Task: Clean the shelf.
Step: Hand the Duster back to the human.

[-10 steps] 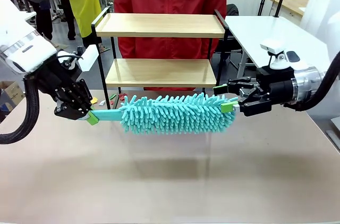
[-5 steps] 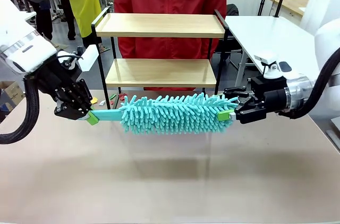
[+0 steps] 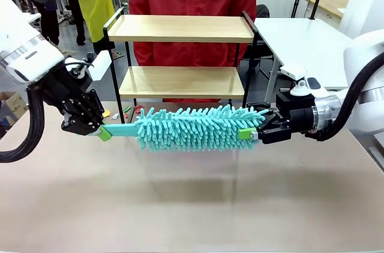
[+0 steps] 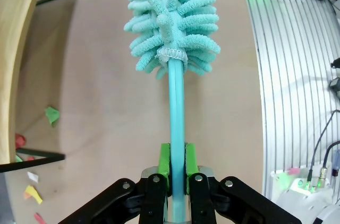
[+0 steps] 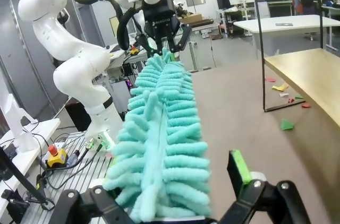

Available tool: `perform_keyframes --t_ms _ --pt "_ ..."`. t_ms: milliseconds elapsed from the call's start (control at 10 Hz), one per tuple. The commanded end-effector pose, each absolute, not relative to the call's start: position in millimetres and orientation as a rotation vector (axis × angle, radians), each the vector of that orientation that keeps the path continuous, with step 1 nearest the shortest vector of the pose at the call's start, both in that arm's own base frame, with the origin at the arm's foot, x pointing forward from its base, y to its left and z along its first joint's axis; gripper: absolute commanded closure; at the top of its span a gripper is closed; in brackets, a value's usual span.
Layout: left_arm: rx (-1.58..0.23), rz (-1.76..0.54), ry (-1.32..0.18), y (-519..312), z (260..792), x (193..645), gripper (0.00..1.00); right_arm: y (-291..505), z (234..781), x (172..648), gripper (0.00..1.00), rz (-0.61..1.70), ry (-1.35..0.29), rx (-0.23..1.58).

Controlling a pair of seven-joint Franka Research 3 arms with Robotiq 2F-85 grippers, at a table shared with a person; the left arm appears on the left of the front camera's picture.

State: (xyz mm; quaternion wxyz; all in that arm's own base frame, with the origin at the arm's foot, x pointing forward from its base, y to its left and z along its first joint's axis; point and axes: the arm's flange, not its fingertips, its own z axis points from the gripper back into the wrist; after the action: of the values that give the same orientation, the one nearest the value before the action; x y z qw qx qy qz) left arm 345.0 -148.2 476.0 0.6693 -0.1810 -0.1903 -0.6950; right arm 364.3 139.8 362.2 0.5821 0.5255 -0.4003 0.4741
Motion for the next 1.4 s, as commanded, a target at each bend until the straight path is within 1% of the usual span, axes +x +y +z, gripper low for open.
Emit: perform_keyframes --t_ms 0,200,300,400,500,600,700,1300 --pt "-0.413 -1.557 -0.430 -148.3 479.4 344.1 0.87 139.2 349.1 322.9 0.00 1.086 -1.006 1.244" --pt "-0.413 -1.557 -0.430 -148.3 479.4 344.1 0.87 140.0 347.9 322.7 0.00 1.130 -0.986 1.240" --pt "-0.413 -1.557 -0.430 -148.3 479.4 344.1 0.87 140.6 349.4 322.2 0.60 1.157 -0.996 1.219" --pt "-0.413 -1.557 -0.430 -148.3 479.4 344.1 0.87 140.1 349.6 322.9 0.60 1.163 -0.992 1.221" --pt "-0.413 -1.557 -0.430 -148.3 479.4 344.1 0.87 138.9 349.5 324.6 1.00 1.160 -0.987 1.229" --pt "-0.413 -1.557 -0.430 -148.3 479.4 344.1 0.87 137.9 350.4 325.1 0.65 1.155 -1.006 1.225" --pt "-0.413 -1.557 -0.430 -148.3 479.4 344.1 0.87 137.6 350.7 325.2 1.00 1.154 -1.014 1.226" --pt "-0.413 -1.557 -0.430 -148.3 479.4 344.1 0.87 134.7 355.7 327.2 1.00 1.197 -1.028 1.234"
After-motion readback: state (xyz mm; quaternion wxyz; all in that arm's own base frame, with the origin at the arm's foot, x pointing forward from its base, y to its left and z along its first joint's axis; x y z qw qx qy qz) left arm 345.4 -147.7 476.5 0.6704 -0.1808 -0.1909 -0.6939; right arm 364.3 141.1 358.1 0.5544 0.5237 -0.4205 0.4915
